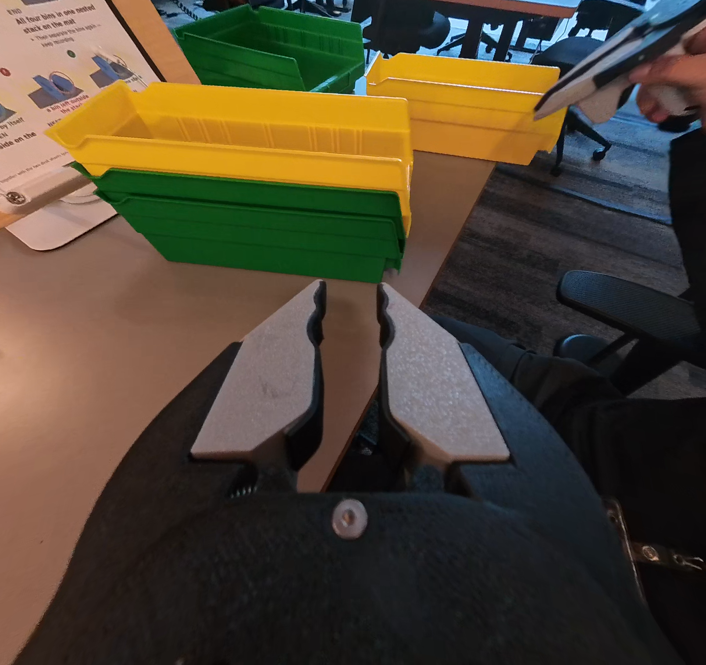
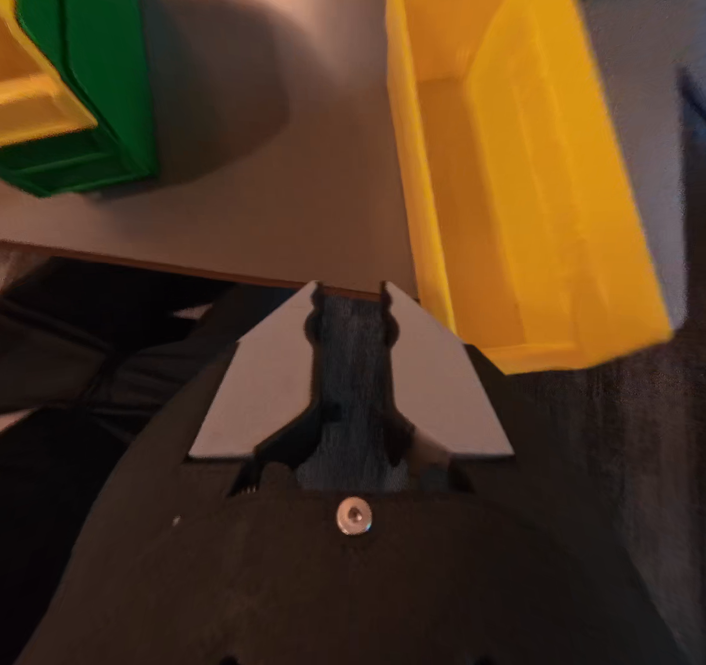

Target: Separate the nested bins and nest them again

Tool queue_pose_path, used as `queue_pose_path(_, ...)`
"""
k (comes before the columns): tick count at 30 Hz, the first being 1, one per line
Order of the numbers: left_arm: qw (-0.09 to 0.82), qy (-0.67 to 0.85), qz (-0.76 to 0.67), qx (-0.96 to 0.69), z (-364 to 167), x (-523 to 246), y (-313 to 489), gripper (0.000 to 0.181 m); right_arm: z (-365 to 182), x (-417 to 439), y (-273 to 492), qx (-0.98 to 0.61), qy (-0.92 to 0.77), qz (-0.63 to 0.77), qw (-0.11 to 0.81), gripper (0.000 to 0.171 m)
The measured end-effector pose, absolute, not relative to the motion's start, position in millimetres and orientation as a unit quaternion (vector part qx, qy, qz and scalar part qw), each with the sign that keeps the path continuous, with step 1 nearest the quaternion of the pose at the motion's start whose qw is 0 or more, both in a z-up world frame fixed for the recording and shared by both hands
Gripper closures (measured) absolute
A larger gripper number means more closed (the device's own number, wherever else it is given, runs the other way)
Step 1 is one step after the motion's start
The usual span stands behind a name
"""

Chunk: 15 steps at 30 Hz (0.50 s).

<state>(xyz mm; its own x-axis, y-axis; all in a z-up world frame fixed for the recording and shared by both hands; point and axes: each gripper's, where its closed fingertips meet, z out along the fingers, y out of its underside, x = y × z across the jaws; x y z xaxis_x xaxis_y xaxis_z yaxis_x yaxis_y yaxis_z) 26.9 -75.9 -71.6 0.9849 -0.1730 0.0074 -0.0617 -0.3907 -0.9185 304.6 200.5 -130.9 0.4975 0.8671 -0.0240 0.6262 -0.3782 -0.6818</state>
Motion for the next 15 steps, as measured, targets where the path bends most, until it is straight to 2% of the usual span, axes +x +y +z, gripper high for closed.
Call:
queue_pose_path(1,0.547,0.071,-0.05,-0.832,-71,27,-76,0.157,-121,310,203,-0.809,-0.446,0.198,0.329,0.135)
queue_pose_path(4,0.547,0.074,-0.05,-0.832,-71,29,-76,0.157,-95,329,211,-0.803,-0.408,0.208,0.381,0.124)
queue_pose_path(6,0.547,0.075,-0.049,-0.832,-71,30,-76,0.157,-93,343,216,-0.809,-0.394,0.201,0.387,0.123)
queue_pose_path(8,0.546,0.076,-0.05,-0.833,-72,31,-75,0.157,-107,351,216,-0.824,-0.394,0.2,0.355,0.122)
queue_pose_path(11,0.544,0.078,-0.05,-0.834,-73,33,-74,0.157,-138,355,215,-0.844,-0.412,0.185,0.289,0.137)
queue_pose_path(15,0.54,0.081,-0.048,-0.836,-75,35,-72,0.157,-164,343,218,-0.851,-0.431,0.164,0.251,0.14)
